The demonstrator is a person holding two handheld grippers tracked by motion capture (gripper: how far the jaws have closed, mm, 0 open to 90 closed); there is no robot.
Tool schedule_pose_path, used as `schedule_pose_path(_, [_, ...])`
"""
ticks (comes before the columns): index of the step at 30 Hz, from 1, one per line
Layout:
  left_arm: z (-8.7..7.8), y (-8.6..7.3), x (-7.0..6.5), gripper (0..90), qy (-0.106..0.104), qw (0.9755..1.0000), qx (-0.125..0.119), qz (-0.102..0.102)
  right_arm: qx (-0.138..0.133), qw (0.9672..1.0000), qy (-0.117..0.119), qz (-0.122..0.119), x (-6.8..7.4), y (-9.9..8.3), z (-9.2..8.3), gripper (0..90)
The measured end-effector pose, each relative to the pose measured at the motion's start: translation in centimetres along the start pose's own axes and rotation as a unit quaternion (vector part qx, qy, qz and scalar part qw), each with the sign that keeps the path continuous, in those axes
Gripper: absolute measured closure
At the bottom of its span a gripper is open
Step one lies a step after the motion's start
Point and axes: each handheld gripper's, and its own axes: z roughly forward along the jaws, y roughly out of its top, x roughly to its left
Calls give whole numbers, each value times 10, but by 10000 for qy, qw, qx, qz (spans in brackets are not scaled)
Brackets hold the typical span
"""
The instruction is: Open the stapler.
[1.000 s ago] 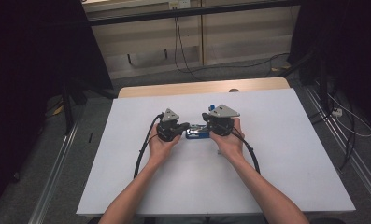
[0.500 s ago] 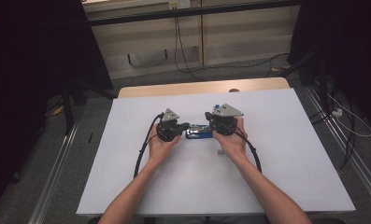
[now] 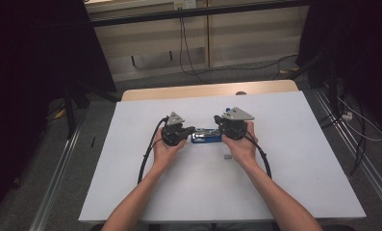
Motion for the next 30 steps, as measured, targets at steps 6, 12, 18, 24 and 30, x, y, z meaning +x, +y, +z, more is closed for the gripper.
schedule_pose_path(6, [0, -1, 0, 900, 4, 10000, -33, -31, -9, 10000, -2, -12, 0, 0, 0, 900])
schedule_pose_path(12, [0, -1, 0, 900, -15, 10000, -30, -18, -4, 10000, 1, -13, 0, 0, 0, 900])
schedule_pose_path(18, [0, -1, 0, 900, -14, 10000, -26, -7, -3, 10000, -59, -23, -3, -2, -3, 900])
schedule_pose_path(24, [0, -1, 1, 900, -18, 10000, -28, -2, -3, 9999, -103, 13, -7, -3, -6, 900])
schedule_pose_path(30, [0, -1, 0, 900, -13, 10000, -28, -13, -56, 9999, -153, 11, -10, -2, -7, 900])
